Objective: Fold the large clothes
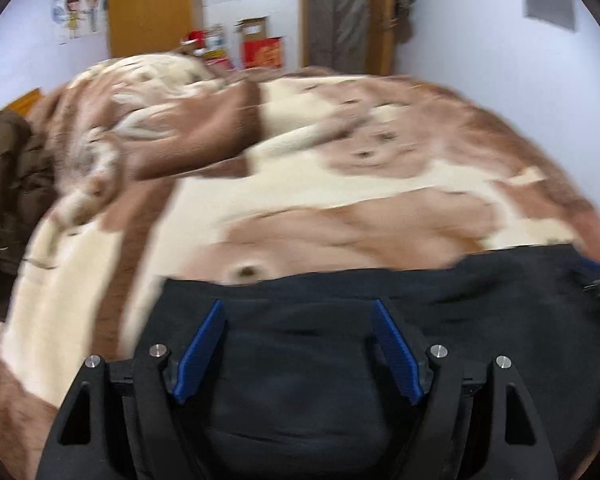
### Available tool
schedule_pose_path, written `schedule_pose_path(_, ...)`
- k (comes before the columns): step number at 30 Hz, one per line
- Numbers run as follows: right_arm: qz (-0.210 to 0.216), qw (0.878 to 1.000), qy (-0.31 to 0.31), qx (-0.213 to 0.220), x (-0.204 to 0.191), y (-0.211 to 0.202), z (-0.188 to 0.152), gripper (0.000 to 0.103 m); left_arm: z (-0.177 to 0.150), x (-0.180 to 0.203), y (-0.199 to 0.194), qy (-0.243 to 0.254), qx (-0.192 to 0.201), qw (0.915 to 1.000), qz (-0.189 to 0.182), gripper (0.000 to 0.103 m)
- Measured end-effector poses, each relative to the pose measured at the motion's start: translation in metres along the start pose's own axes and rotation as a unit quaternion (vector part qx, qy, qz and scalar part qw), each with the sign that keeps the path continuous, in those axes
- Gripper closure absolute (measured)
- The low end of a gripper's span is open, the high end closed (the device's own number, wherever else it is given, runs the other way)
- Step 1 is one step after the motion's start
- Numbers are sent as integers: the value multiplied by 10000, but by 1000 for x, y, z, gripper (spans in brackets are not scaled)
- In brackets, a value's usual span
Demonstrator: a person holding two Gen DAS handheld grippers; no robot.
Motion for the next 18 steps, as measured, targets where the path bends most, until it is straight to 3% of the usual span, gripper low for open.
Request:
schedule_pose_path(2,-135,9994,92,-316,13,20,-11,51,-4,-24,20,-259,-255,9993,128,25)
schedule_pose_path(5,-60,9994,224,-265,15,32,-17,51,-14,-41,39,-632,-322,9975,-6,24)
schedule_pose_path(8,-190,9993,100,-316,9,45,-17,51,-21,-36,52,-653,-253,9975,86,24)
schedule_pose_path(18,-57,9993,299,-216,15,57,-26,51,-28,-38,57,-760,-142,9970,-12,24)
Point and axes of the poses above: each gripper's, at about its wrist camera, not at the fingertips, and y roughly the way its jaws point, x to its right, z to its top, the point moved 2 cm from there along y, roughly the way its jaws point, and after that the axes turned 12 degrees about -y, right-handed, at the moved point
